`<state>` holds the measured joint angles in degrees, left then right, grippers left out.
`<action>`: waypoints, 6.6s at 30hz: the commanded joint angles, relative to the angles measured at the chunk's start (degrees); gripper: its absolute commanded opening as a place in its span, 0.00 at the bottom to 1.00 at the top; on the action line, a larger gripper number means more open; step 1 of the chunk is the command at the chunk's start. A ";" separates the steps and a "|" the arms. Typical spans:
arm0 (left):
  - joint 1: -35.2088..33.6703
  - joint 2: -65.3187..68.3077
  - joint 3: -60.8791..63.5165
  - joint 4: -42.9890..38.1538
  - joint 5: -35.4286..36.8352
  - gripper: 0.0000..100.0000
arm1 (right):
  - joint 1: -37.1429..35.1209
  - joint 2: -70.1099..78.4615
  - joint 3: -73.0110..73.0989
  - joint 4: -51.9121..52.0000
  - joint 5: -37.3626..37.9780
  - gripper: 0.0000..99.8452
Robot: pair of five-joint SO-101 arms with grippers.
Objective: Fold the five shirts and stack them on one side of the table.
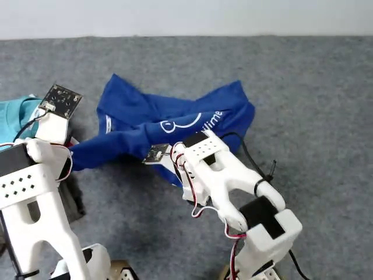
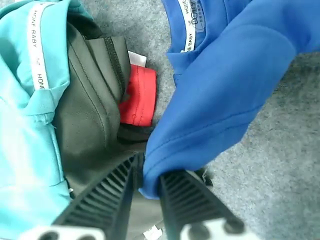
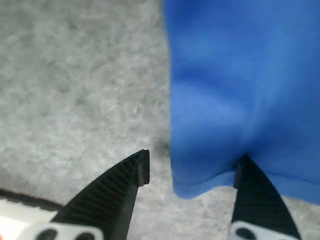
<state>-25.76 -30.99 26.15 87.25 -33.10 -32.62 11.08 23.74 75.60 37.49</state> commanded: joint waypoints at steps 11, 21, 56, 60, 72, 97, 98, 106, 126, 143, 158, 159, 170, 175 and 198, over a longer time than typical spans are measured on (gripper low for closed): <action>-0.26 -1.41 -0.92 -0.70 0.44 0.02 | 5.49 9.10 -5.54 -2.07 -0.44 0.24; -0.26 -1.41 -1.01 -0.70 0.44 0.02 | 6.11 14.37 -17.93 3.30 -0.09 0.07; -0.18 -1.41 -1.36 -0.62 0.26 0.02 | 11.38 14.02 -32.70 13.23 1.85 0.16; -0.18 -1.58 -1.36 -0.62 0.26 0.02 | 11.74 16.66 -32.70 8.66 1.85 0.16; -0.18 -1.41 -1.36 -0.88 0.26 0.02 | 13.49 15.87 -38.07 17.19 1.93 0.16; 4.75 -1.32 -1.01 -1.05 0.26 0.02 | -1.45 -3.56 -13.71 20.44 4.92 0.16; 4.75 -1.32 -1.01 -1.05 0.26 0.02 | -1.89 -3.56 -13.45 20.35 5.10 0.16; 4.75 -1.32 -1.01 -1.85 0.35 0.02 | 0.04 3.56 -13.54 13.76 8.18 0.16; 4.75 -1.32 -1.01 -1.85 0.35 0.02 | 3.65 10.07 -28.75 19.21 11.25 0.13; 5.01 -1.32 -1.01 -1.85 0.26 0.02 | 6.55 16.92 -28.57 17.19 11.25 0.12; 5.01 -1.32 -1.01 -1.85 0.26 0.02 | -2.15 14.90 -28.57 27.21 10.81 0.12; 5.01 -1.32 -1.01 -1.85 0.26 0.02 | -1.71 13.76 -28.57 27.21 10.81 0.12; 5.10 -1.32 -1.19 -1.93 0.26 0.02 | 2.68 7.52 -28.84 25.01 12.40 0.12; 5.10 -1.32 -1.27 -1.93 0.26 0.02 | 4.18 14.37 -28.75 21.49 12.22 0.12; 5.10 -1.32 -1.36 -1.85 0.26 0.02 | -0.31 7.16 -28.57 27.30 9.05 0.13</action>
<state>-21.27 -30.99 26.15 86.73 -33.10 -33.05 24.35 -2.90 100.48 47.08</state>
